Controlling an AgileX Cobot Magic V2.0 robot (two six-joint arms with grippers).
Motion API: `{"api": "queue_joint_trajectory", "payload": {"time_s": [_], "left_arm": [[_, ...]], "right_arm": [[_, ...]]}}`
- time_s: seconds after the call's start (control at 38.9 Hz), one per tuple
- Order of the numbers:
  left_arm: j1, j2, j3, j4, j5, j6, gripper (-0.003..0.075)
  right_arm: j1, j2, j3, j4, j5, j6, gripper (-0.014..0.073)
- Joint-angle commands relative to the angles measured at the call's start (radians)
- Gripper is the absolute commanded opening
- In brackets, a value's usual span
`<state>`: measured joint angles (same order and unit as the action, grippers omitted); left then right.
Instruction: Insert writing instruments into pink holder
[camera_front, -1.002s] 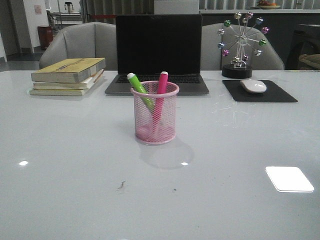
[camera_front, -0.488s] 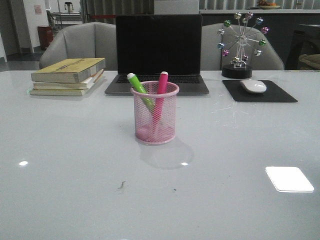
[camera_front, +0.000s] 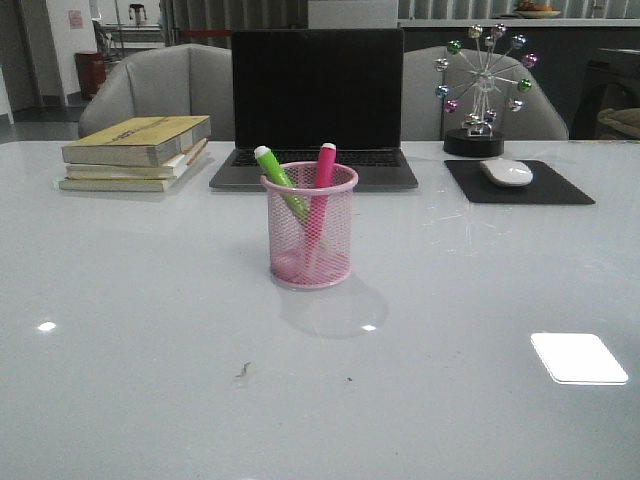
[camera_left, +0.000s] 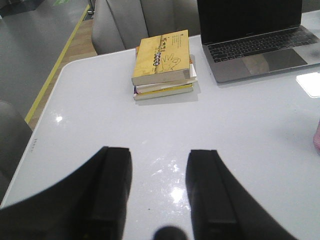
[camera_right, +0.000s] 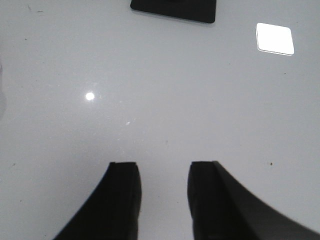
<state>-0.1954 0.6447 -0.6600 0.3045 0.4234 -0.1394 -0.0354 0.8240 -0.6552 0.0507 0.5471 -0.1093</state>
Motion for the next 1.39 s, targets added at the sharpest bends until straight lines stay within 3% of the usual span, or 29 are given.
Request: {"api": "queue_joint_trajectory", "payload": {"time_s": [0.0, 0.26, 1.36], "left_arm": [[0.002, 0.002, -0.028, 0.018, -0.075, -0.036, 0.0333], [0.002, 0.013, -0.028, 0.016, -0.153, -0.118, 0.0333], [0.002, 0.015, -0.028, 0.01, -0.149, -0.118, 0.0333]], "right_arm": [[0.004, -0.01, -0.027, 0.004, -0.068, -0.007, 0.029], [0.004, -0.01, -0.027, 0.004, -0.068, -0.007, 0.0017], [0.004, -0.008, -0.027, 0.004, -0.036, -0.007, 0.0022]]}}
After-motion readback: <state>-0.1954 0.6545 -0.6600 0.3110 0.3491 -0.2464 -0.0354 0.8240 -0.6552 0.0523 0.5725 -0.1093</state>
